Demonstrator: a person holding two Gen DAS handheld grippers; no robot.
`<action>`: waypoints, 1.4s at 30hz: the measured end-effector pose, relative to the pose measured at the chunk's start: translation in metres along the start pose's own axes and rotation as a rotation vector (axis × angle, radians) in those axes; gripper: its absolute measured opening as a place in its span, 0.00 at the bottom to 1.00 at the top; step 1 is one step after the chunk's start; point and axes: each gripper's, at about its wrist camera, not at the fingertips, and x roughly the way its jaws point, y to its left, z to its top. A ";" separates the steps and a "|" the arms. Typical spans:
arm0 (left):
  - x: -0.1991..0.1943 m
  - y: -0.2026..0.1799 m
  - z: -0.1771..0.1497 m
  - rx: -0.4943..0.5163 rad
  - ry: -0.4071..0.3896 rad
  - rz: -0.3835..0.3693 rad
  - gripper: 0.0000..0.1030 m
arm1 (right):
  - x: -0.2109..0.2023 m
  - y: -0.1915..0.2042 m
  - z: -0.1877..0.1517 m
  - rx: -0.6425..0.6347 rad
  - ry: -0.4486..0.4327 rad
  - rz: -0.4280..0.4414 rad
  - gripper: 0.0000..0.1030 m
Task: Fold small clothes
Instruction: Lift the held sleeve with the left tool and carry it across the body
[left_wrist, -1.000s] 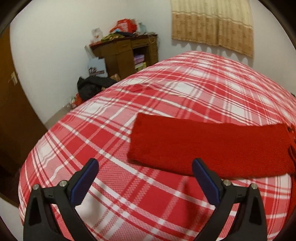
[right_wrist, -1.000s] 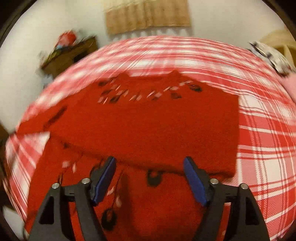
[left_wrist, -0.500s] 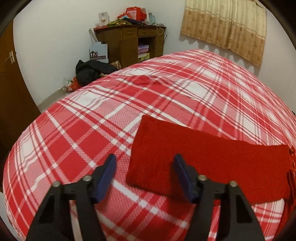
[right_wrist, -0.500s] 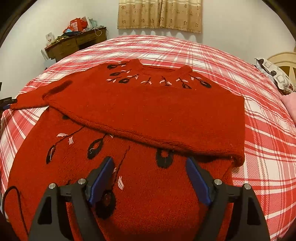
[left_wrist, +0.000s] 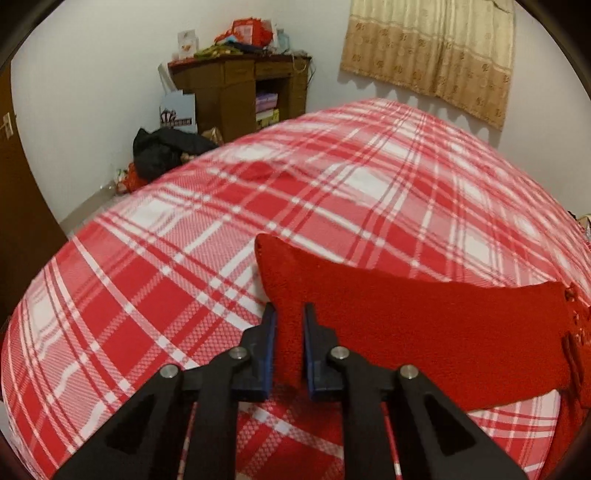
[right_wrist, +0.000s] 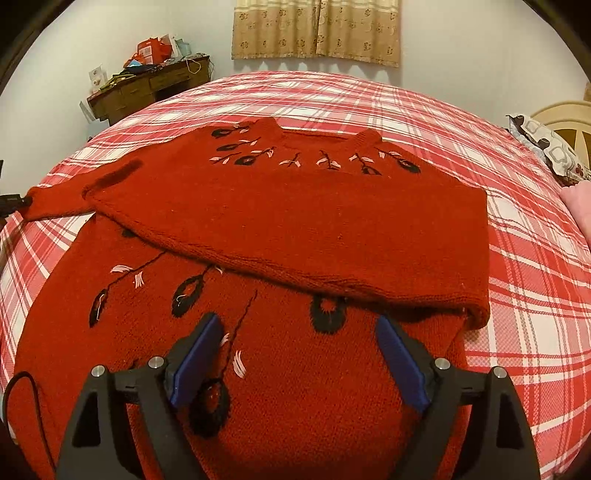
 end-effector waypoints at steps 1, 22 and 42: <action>-0.005 0.001 0.002 -0.008 -0.008 -0.015 0.13 | 0.000 0.000 0.000 0.000 0.000 -0.001 0.84; -0.059 -0.038 0.043 -0.045 -0.082 -0.187 0.12 | -0.053 -0.002 0.000 0.036 -0.038 0.077 0.85; -0.142 -0.145 0.072 0.093 -0.197 -0.365 0.12 | -0.107 -0.023 -0.018 0.056 -0.119 0.069 0.85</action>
